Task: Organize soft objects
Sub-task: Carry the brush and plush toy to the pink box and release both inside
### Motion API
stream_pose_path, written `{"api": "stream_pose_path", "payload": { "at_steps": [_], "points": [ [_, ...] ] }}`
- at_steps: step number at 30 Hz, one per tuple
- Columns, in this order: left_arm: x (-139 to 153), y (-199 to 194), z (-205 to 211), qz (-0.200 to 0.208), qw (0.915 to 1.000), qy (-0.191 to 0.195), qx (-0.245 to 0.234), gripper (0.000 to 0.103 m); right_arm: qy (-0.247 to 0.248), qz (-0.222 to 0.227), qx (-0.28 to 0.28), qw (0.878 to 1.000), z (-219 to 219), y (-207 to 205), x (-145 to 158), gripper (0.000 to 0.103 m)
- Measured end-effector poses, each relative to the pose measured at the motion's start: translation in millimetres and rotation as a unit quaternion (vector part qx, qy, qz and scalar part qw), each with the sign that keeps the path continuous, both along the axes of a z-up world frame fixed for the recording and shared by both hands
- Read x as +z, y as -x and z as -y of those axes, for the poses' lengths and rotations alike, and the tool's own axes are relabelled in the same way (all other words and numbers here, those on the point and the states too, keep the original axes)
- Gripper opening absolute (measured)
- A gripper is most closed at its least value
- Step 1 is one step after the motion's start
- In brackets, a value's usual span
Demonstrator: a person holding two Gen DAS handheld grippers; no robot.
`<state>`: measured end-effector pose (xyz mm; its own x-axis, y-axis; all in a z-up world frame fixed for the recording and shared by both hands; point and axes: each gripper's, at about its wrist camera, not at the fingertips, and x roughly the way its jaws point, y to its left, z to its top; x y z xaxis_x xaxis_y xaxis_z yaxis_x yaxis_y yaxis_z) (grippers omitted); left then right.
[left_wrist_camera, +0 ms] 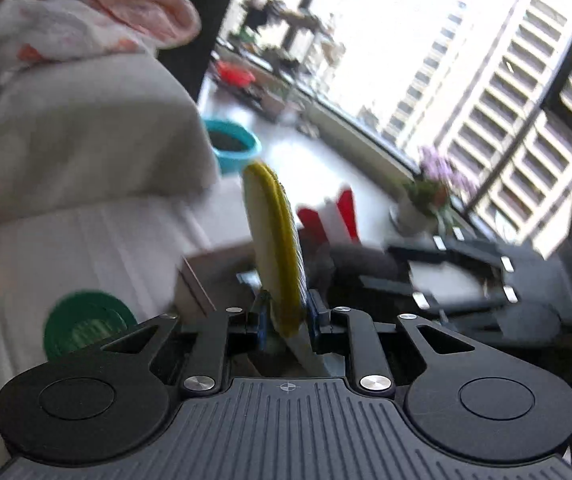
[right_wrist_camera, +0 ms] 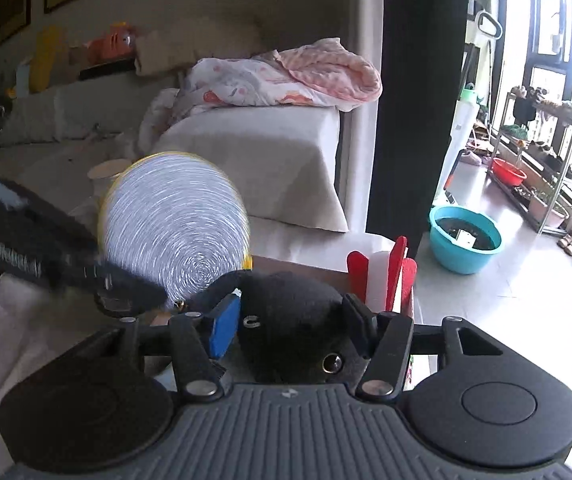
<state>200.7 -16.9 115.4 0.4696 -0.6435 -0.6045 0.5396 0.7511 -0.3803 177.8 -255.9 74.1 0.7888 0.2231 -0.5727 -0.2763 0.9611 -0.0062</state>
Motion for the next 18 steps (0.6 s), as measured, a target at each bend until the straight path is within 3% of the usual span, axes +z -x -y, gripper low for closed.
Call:
{"api": "stream_pose_path", "payload": {
  "at_steps": [9, 13, 16, 18],
  "points": [
    [-44, -29, 14, -0.064, 0.9969, 0.038, 0.026, 0.018, -0.043, -0.016, 0.032, 0.998, 11, 17, 16, 0.053],
    [-46, -23, 19, -0.096, 0.9947, 0.035, -0.015, 0.017, -0.038, -0.011, 0.032, 0.999, 14, 22, 19, 0.066],
    [-26, -2, 16, -0.060, 0.9965, 0.021, -0.054, 0.017, -0.044, -0.016, 0.021, 0.999, 18, 18, 13, 0.067],
    [-13, 7, 10, -0.036, 0.9983, 0.022, -0.039, 0.018, -0.056, -0.024, 0.020, 0.998, 21, 16, 9, 0.067]
  ]
}}
